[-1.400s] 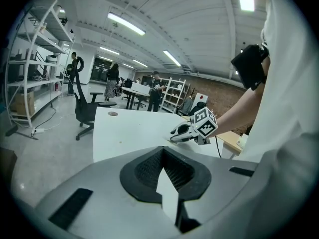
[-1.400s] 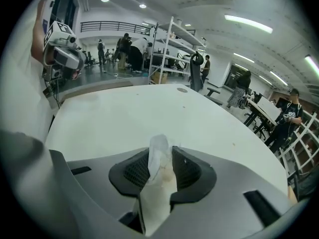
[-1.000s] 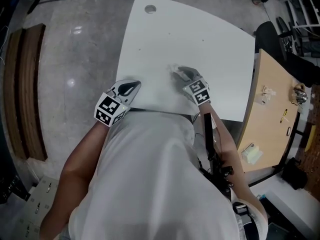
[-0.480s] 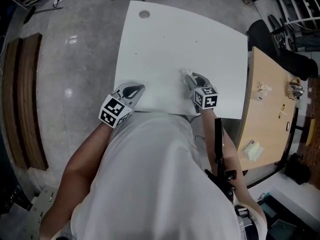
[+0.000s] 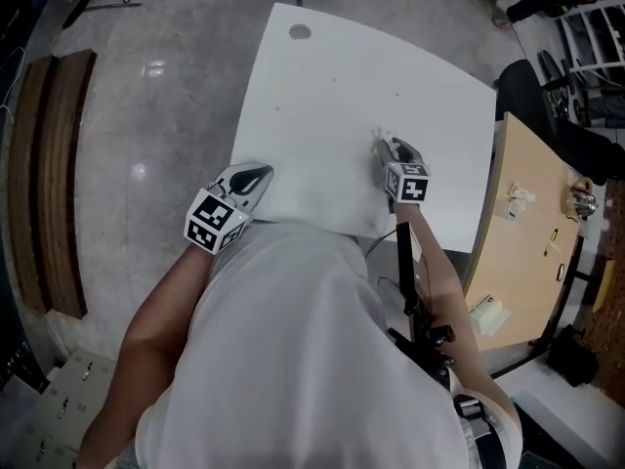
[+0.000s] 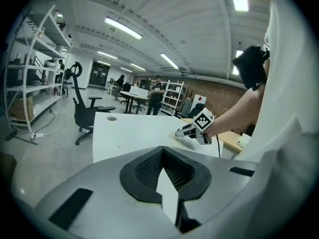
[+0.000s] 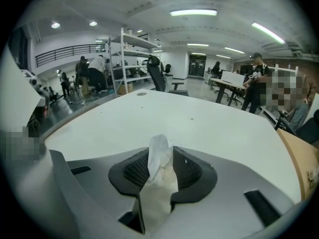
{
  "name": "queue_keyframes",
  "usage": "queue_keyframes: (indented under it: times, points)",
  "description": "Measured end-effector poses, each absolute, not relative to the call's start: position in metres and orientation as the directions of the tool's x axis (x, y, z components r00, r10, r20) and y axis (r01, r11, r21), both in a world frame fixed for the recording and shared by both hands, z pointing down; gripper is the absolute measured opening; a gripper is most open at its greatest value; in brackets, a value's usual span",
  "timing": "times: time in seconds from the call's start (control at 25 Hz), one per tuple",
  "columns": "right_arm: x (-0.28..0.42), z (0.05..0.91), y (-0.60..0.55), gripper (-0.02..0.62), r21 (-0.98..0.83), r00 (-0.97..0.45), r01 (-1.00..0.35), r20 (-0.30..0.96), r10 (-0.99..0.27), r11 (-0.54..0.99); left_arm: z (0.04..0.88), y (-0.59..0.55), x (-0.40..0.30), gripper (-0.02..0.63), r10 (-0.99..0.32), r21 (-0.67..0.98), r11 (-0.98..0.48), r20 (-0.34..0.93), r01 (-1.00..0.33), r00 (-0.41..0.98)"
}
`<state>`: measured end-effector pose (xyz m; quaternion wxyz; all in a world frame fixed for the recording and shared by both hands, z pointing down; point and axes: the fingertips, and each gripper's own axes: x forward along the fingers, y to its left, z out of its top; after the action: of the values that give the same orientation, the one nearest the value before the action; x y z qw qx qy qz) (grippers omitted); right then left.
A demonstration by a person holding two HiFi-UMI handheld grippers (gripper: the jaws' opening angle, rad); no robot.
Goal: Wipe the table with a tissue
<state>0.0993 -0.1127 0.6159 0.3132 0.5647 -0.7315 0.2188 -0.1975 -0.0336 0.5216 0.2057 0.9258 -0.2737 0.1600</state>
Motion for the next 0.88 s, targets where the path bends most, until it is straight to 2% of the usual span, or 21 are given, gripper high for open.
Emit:
queue_keyframes:
  times: [0.16,0.36,0.6,0.88]
  points:
    - [0.124,0.613,-0.134,0.114,0.036,-0.118,-0.980,0.692,-0.712,0.197,0.528,-0.034,-0.208,0.003,-0.464,0.304,-0.732,0.434,-0.610,0.772]
    - [0.128,0.622,-0.159,0.114,0.066,-0.127,-0.967,0.708,-0.695,0.244,0.534,-0.038,-0.212,0.003,-0.479,0.307,-0.706,0.457,-0.638,0.750]
    - [0.115,0.624,-0.162,0.113,0.221,-0.065,-0.925,0.710,-0.702,0.309,0.535,-0.042,-0.215,0.003,-0.495,0.310,-0.684,0.468,-0.661,0.732]
    - [0.041,0.626,-0.143,0.112,0.226,-0.278,-0.778,0.713,-0.644,0.587,0.534,-0.041,-0.202,0.003,-0.475,0.305,-0.708,0.462,-0.637,0.749]
